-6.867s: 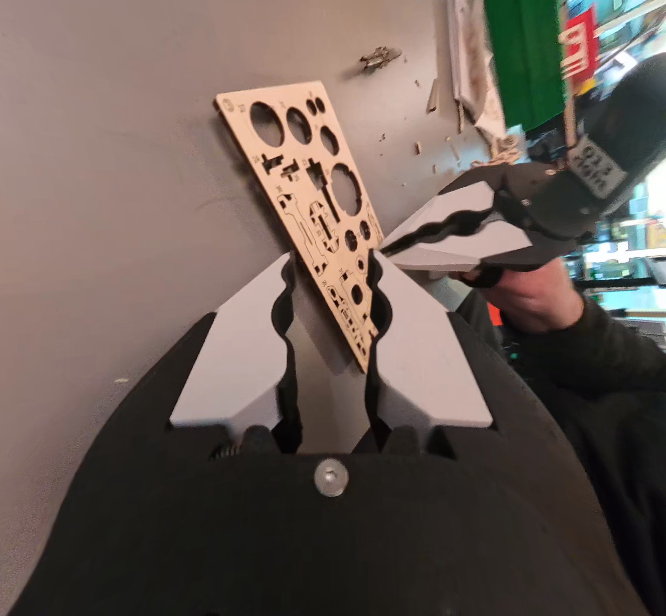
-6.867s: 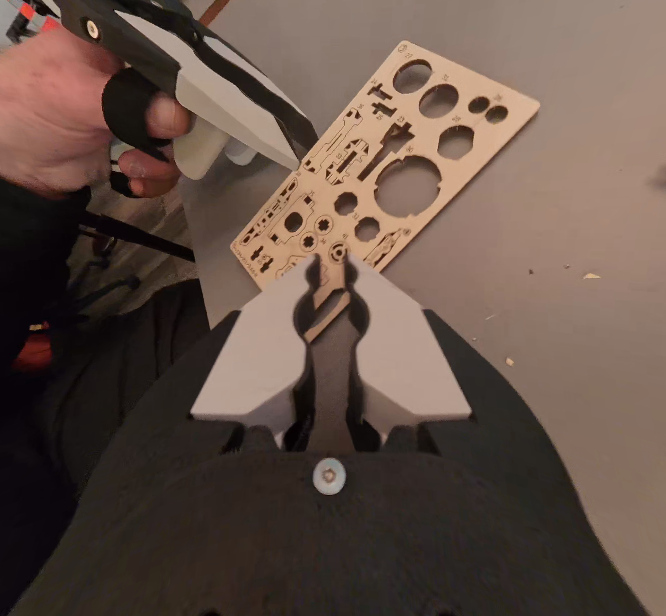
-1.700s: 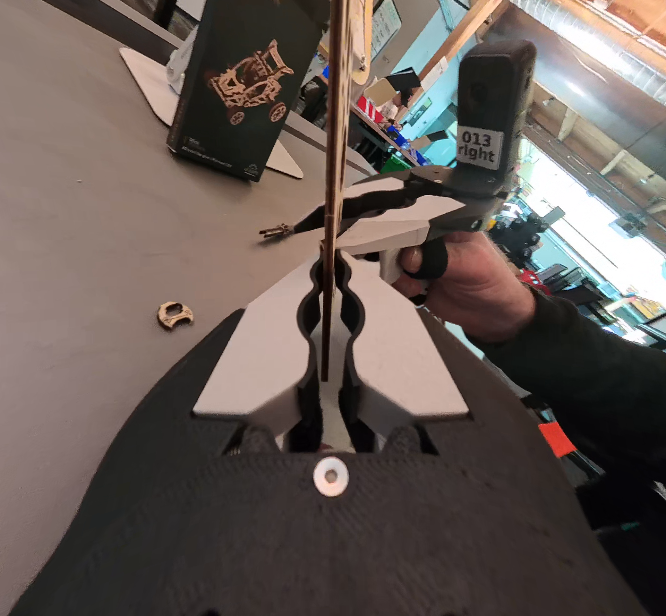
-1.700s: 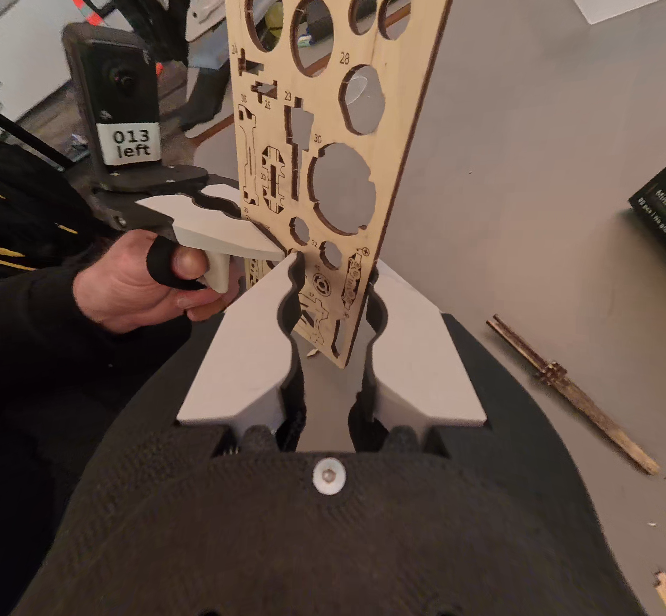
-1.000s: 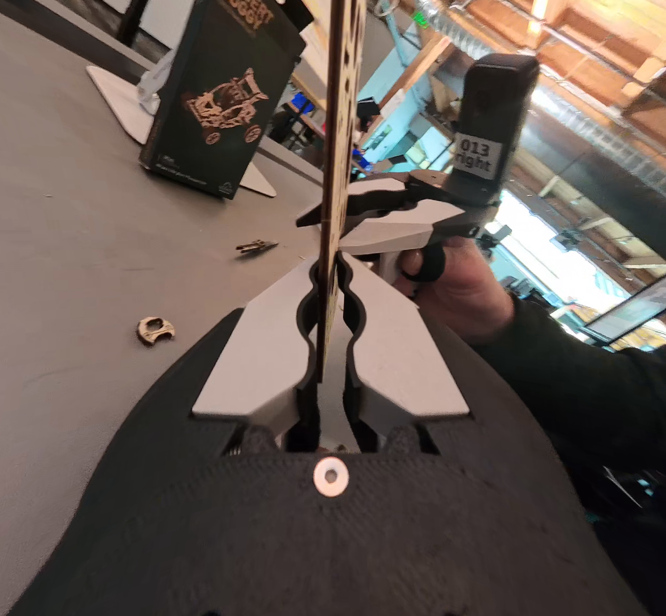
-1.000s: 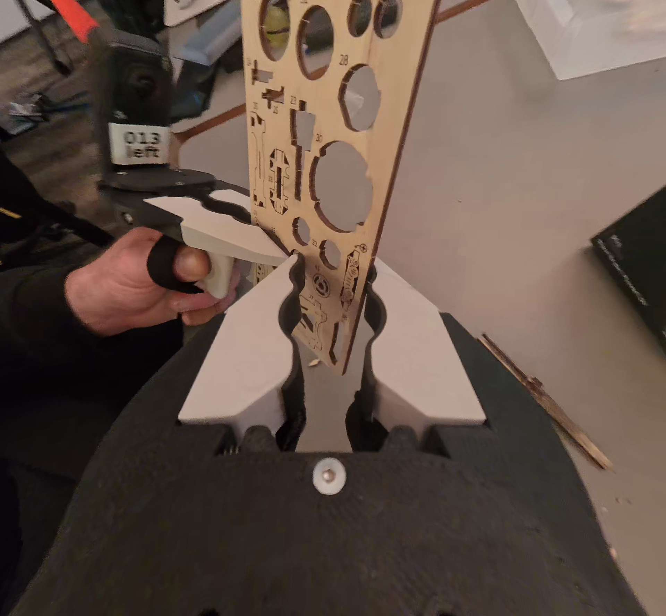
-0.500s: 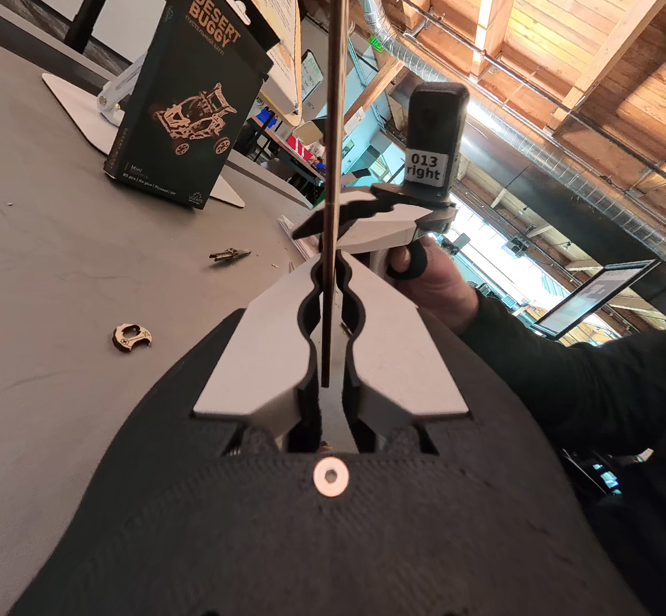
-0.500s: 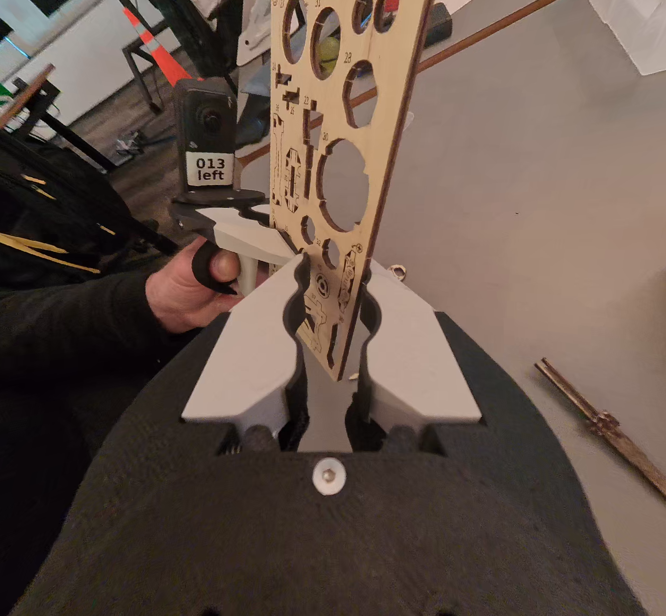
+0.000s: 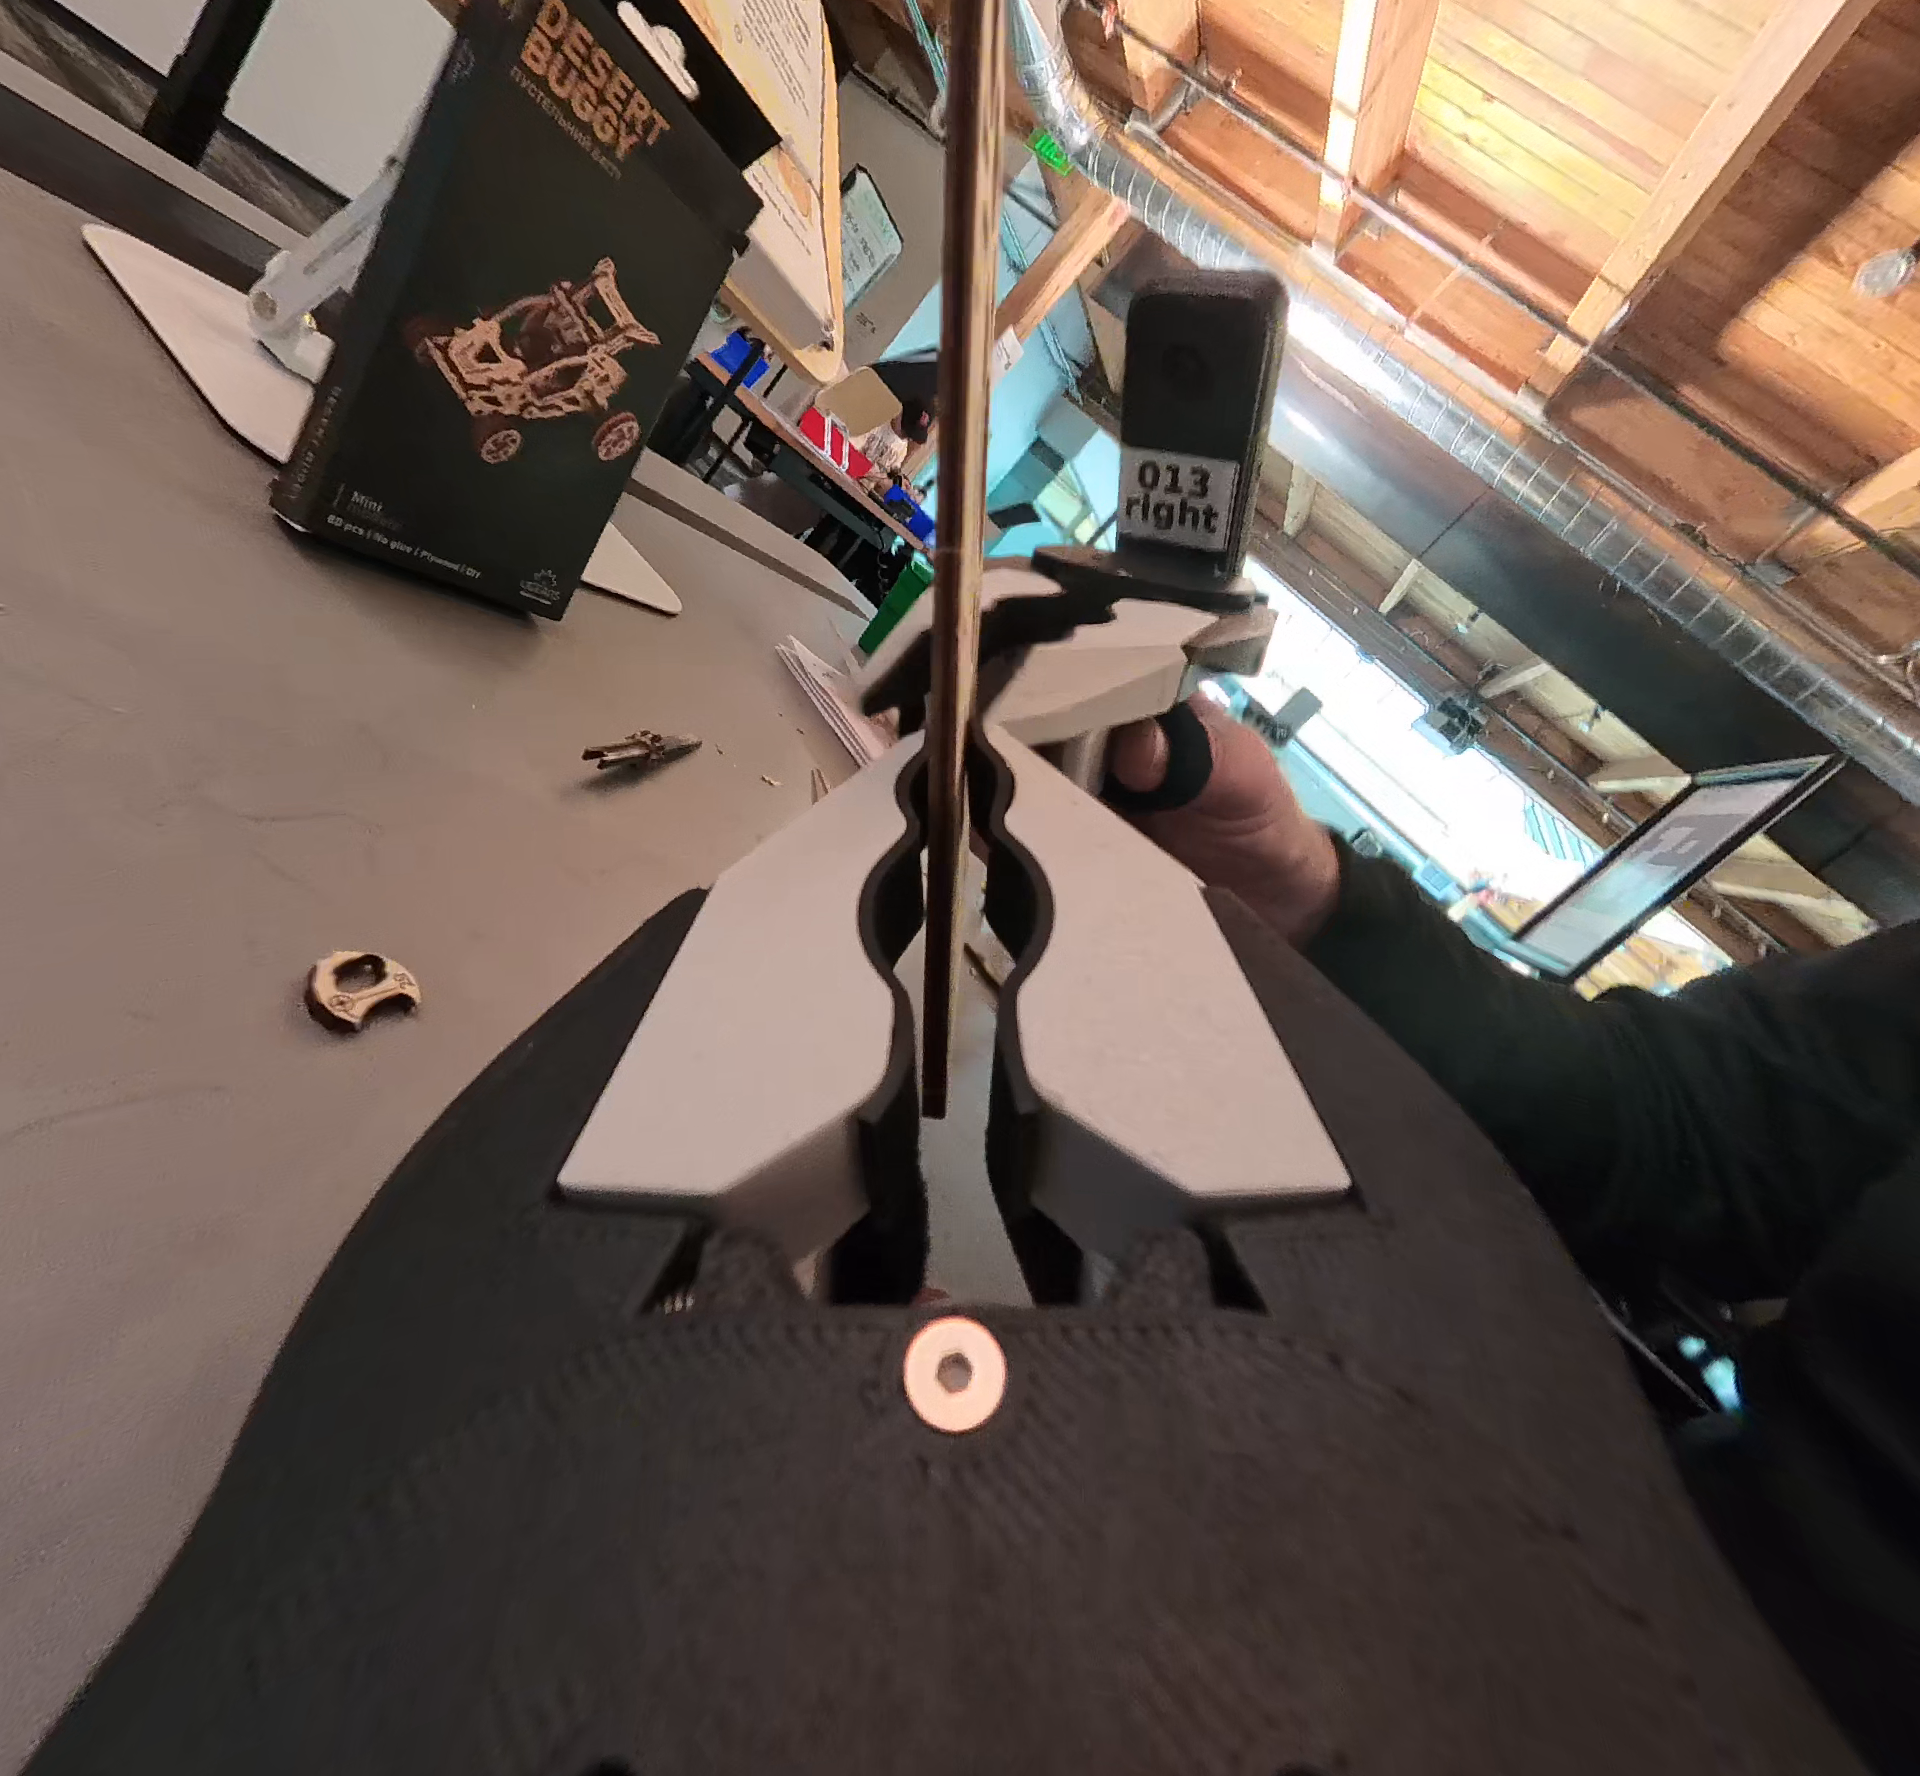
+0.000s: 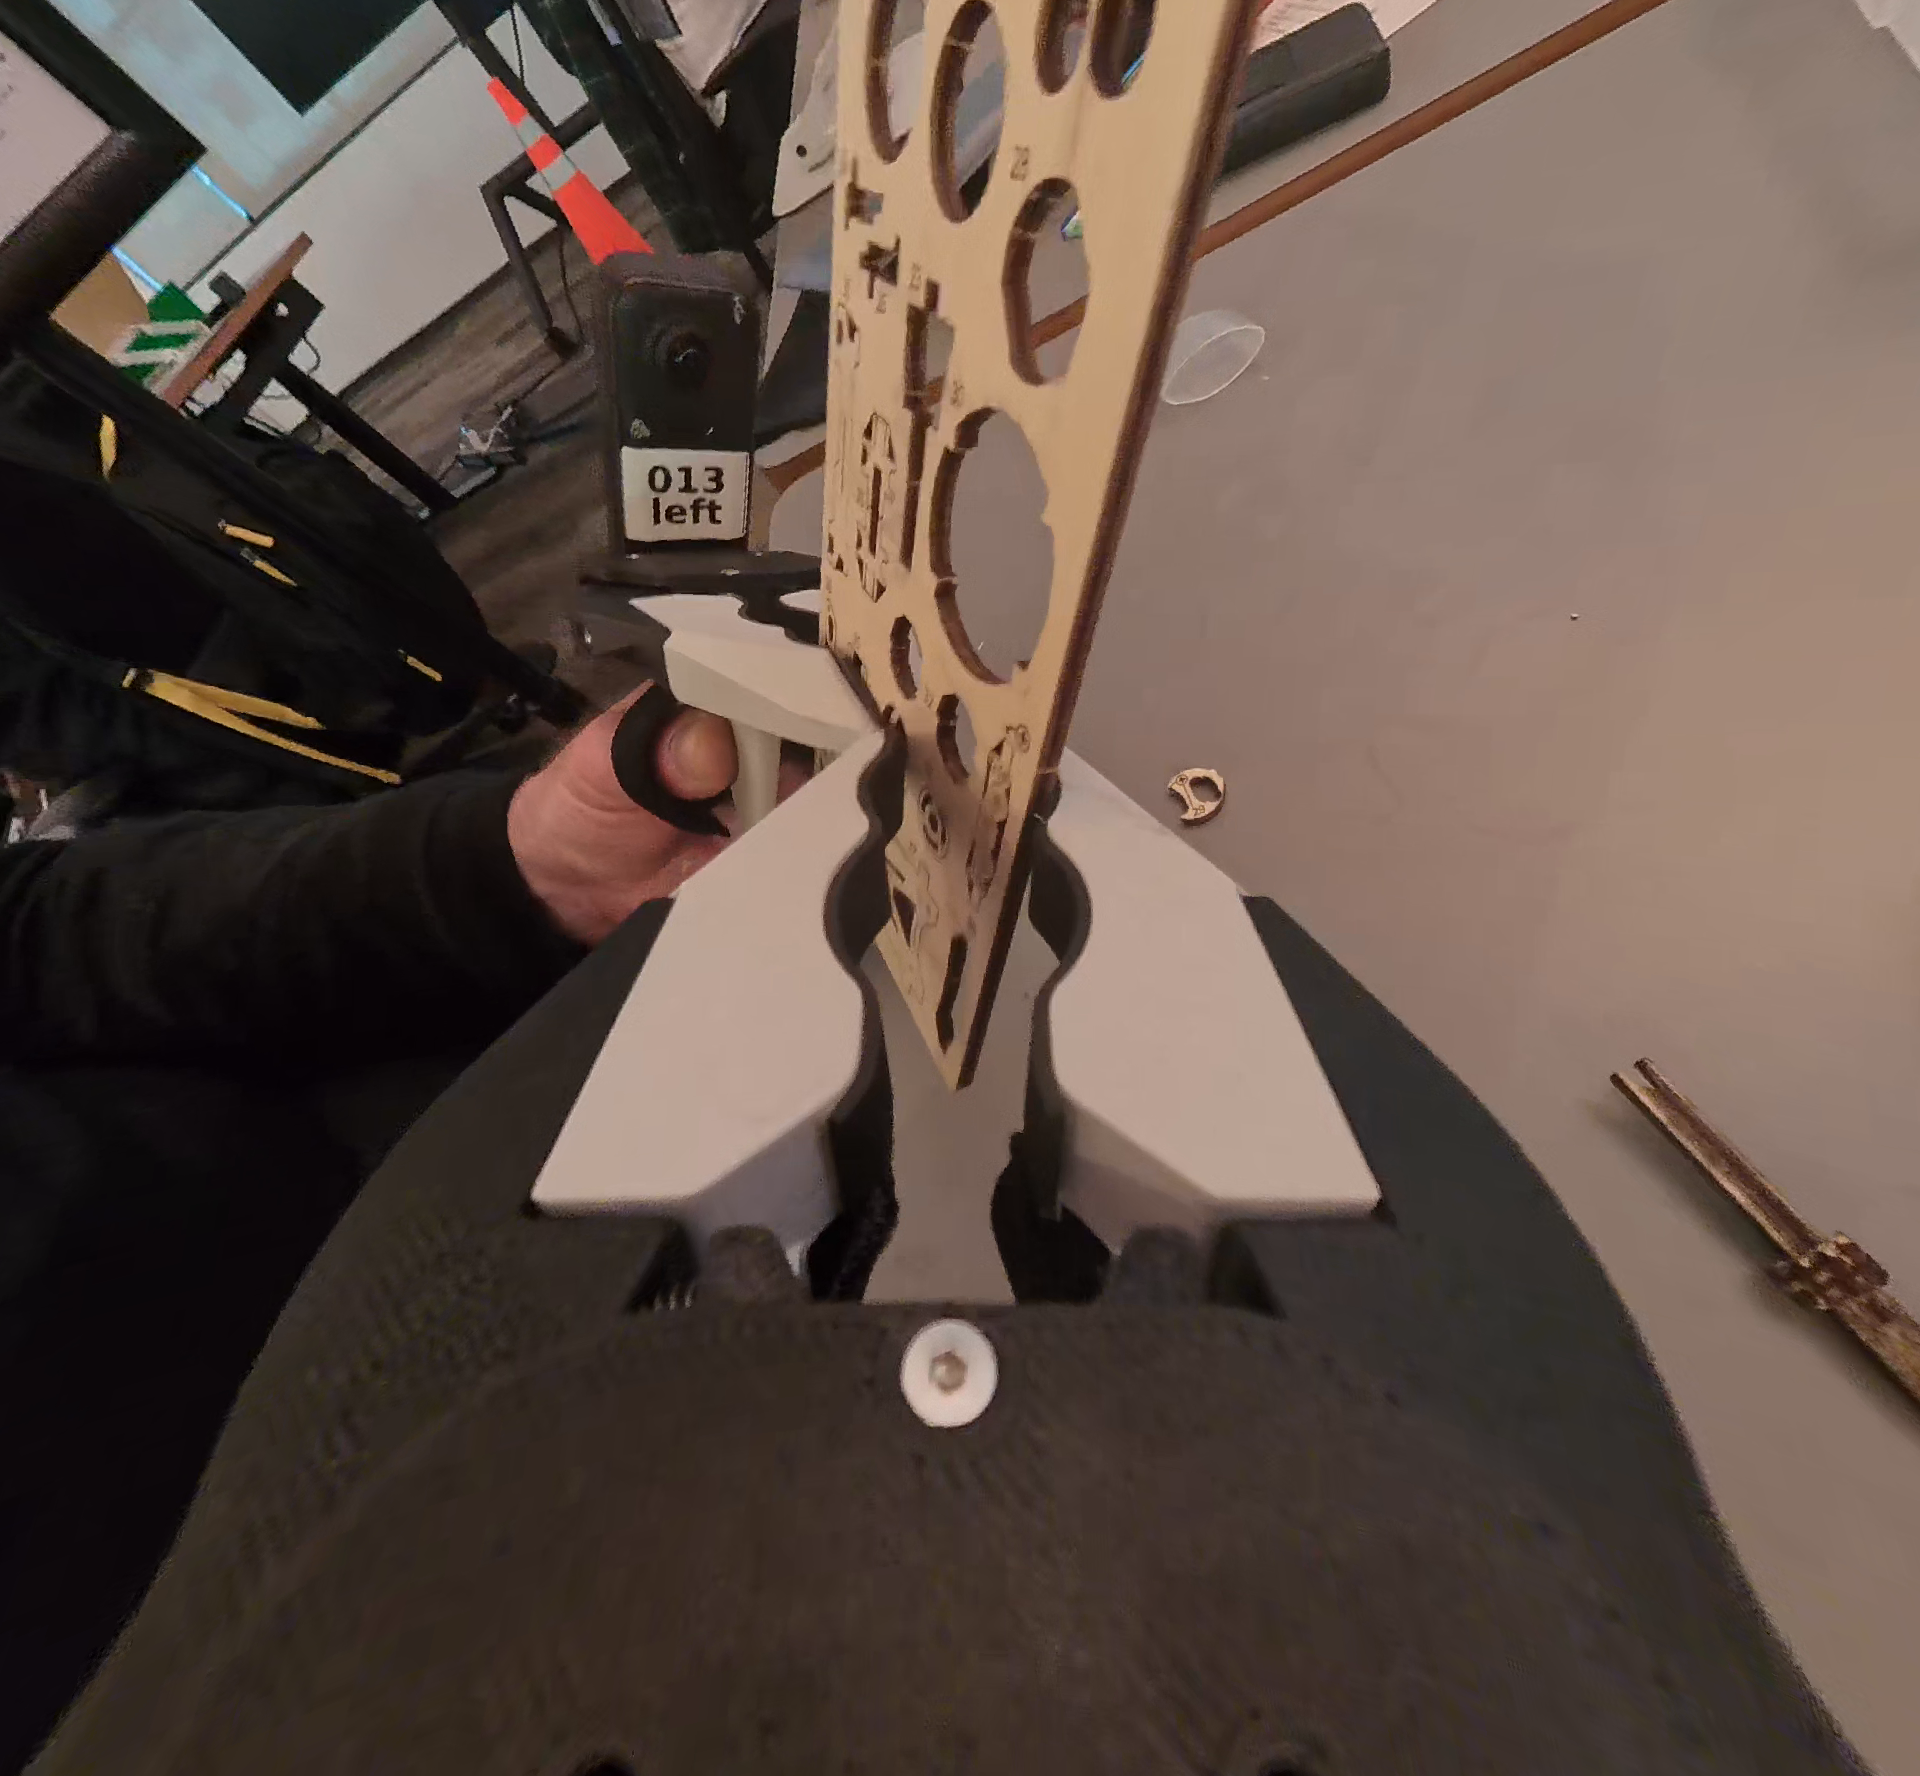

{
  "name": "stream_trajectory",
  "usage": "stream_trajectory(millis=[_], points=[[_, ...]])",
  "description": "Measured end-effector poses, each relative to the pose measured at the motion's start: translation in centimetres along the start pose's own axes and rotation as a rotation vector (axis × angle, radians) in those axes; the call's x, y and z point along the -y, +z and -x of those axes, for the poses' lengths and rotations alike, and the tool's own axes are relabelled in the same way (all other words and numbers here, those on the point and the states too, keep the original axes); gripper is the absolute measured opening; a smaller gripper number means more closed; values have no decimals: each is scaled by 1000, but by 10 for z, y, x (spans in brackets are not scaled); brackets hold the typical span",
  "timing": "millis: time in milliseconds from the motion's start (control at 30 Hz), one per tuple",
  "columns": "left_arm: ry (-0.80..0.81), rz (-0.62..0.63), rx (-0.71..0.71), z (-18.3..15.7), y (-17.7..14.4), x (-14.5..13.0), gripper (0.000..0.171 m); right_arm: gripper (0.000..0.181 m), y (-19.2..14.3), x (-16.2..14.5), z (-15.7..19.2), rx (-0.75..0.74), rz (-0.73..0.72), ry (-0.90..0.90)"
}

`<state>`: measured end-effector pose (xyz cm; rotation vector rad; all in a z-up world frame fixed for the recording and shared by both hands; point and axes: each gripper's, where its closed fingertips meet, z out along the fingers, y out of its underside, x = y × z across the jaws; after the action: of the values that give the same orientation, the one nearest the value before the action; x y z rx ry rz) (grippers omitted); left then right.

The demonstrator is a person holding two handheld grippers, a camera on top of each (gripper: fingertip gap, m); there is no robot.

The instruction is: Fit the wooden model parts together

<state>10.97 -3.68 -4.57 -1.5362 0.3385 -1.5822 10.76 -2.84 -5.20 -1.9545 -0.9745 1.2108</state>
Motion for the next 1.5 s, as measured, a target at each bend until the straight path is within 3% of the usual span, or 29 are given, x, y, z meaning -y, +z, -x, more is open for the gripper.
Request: stream_trajectory(millis=[400,533,867,1133,1300,1500], points=[[6,17,1,0,1,-3,2,12,1,0,3,90,-33,100],[15,16,29,2,1,-3,2,13,2,-1,0,28,-1,55],[124,23,262,22,1,-6,8,23,4,-4,-21,-236,64,-83],[-16,4,100,14,-2,1,4,16,3,-1,-10,-15,-19,80],[-43,-22,78,13,-5,6,1,35,5,-10,-4,62,23,91],[-57,-42,29,7,-7,9,1,19,12,-11,1,82,16,109]])
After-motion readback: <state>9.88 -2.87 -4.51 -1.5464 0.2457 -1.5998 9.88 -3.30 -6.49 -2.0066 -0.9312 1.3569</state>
